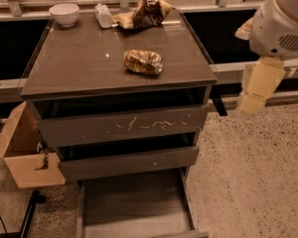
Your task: Place orange can into bottom drawer
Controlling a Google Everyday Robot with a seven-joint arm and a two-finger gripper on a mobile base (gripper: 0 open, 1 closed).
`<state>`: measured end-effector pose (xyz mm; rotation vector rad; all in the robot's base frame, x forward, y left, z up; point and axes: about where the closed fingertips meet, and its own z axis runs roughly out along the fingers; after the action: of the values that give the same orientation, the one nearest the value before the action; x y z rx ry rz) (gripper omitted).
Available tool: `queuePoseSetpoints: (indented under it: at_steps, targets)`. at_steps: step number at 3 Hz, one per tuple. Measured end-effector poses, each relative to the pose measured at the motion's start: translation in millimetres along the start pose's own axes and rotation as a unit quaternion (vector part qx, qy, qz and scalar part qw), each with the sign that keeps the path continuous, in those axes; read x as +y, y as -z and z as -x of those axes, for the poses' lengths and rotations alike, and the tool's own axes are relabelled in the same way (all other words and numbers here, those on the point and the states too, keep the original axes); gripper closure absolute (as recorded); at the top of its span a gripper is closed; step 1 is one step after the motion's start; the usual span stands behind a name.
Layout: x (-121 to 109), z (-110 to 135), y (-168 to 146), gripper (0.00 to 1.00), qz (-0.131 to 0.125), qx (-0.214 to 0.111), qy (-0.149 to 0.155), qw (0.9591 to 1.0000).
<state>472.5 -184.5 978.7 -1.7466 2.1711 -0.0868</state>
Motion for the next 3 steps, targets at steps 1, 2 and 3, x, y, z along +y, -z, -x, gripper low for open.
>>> queuePoseSetpoints:
  at_steps: [1,2,3]
  targets:
    - [-20,21,-10,0.00,0.000,-0.002,0.006,1.0000]
    - [-47,39,-24,0.00,-0.006,-0.005,-0.005,1.0000]
    - [-74,57,-41,0.00,-0.010,-0.007,-0.028,0.9995]
